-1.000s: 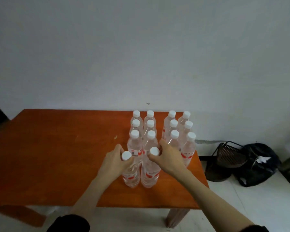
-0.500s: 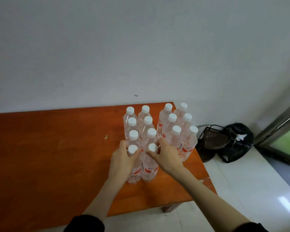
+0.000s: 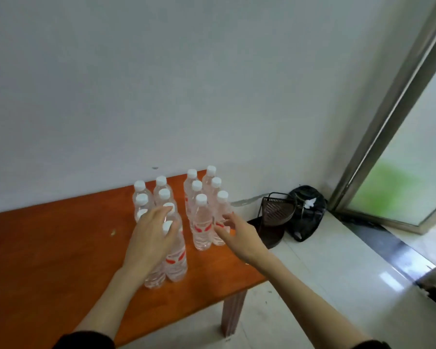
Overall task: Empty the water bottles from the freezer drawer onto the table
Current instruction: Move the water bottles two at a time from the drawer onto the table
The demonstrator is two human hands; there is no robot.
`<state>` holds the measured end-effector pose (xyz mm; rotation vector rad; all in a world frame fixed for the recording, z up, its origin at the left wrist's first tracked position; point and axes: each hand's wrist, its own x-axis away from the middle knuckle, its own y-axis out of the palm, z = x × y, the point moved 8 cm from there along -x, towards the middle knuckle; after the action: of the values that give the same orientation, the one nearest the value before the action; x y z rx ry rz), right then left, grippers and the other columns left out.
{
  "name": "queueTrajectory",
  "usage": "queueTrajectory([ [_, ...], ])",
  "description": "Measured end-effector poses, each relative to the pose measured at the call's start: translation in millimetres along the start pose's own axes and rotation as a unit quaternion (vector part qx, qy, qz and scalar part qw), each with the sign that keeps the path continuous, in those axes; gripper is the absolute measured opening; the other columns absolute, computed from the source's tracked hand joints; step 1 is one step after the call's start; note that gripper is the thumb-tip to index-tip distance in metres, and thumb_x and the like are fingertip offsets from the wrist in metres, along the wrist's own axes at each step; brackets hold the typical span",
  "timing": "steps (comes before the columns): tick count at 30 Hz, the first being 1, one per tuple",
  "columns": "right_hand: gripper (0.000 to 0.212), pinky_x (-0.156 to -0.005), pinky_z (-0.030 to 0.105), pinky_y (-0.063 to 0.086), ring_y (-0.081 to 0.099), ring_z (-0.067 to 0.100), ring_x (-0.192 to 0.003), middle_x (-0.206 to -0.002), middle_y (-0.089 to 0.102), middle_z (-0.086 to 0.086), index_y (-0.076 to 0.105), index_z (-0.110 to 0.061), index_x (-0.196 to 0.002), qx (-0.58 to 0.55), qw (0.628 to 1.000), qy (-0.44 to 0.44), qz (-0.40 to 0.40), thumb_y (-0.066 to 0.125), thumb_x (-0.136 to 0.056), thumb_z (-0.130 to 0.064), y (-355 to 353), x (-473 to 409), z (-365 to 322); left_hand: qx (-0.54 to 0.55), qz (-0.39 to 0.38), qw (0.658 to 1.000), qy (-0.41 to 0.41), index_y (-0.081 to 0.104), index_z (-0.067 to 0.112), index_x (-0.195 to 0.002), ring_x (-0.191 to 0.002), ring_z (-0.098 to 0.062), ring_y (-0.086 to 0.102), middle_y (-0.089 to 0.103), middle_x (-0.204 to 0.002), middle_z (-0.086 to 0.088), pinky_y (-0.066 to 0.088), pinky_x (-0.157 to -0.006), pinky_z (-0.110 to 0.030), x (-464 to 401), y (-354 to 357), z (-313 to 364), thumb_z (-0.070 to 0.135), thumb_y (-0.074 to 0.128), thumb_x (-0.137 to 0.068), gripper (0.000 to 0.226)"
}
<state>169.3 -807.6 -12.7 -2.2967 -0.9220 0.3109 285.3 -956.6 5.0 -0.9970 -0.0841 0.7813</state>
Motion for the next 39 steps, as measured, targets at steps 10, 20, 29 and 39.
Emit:
queueTrajectory([
  [10, 0.073, -0.117, 0.047, 0.001, -0.002, 0.016, -0.146, -0.158, 0.003, -0.006, 0.004, -0.035, -0.147, 0.275, 0.937, 0.092, 0.196, 0.04, -0.088, -0.059, -234.8, 225.6, 139.1, -0.017, -0.177, 0.937, 0.301, 0.009, 0.026, -0.147, -0.145, -0.014, 0.001, 0.008, -0.157, 0.004, 0.002, -0.118, -0.036, 115.5, 149.3, 283.6, 0.061, 0.018, -0.081, 0.075],
  [20, 0.073, -0.117, 0.048, 0.001, -0.003, 0.014, -0.146, -0.158, 0.001, -0.005, 0.004, -0.032, -0.147, 0.234, 0.848, 0.336, 0.338, 0.04, -0.088, -0.058, -376.3, 522.9, 274.5, 0.061, -0.283, 0.807, 0.515, 0.007, 0.022, -0.147, -0.145, -0.016, -0.004, 0.005, -0.157, 0.004, 0.002, -0.118, -0.037, 312.8, 269.5, 528.2, 0.063, 0.003, -0.074, 0.084],
  [29, 0.073, -0.117, 0.042, -0.003, -0.006, 0.013, -0.145, -0.158, -0.003, -0.007, 0.0, -0.033, -0.147, 0.185, 0.751, 0.481, 0.414, 0.041, -0.09, -0.054, -458.4, 711.8, 369.2, 0.108, -0.356, 0.697, 0.614, -0.001, 0.028, -0.146, -0.136, -0.004, -0.018, -0.006, -0.156, 0.008, -0.011, -0.111, -0.03, 475.3, 365.7, 710.0, 0.062, 0.014, -0.087, 0.07],
  [39, 0.064, -0.118, 0.04, 0.018, 0.022, 0.021, -0.142, -0.154, 0.026, 0.005, 0.024, -0.017, -0.146, 0.136, 0.676, 0.547, 0.474, 0.048, -0.092, -0.041, -564.3, 839.7, 474.8, 0.101, -0.445, 0.566, 0.687, 0.005, 0.021, -0.148, -0.144, -0.012, -0.008, 0.002, -0.157, 0.005, -0.004, -0.117, -0.033, 604.6, 448.0, 872.4, 0.047, 0.028, -0.095, 0.063],
])
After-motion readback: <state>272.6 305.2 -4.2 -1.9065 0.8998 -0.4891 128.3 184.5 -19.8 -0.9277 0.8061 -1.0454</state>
